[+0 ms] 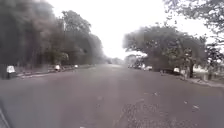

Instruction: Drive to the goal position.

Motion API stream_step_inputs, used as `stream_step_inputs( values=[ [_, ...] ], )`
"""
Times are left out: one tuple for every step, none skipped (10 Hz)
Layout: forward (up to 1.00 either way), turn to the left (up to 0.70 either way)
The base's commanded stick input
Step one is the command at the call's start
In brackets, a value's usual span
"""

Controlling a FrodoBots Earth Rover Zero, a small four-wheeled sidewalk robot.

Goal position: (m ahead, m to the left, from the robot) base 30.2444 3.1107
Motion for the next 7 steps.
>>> stream_step_inputs(
  values=[
    [1.00, 0.00],
    [1.00, 0.00],
    [1.00, 0.00],
    [1.00, 0.00],
    [1.00, 0.00],
    [1.00, 0.00],
    [1.00, 0.00]
  ],
)
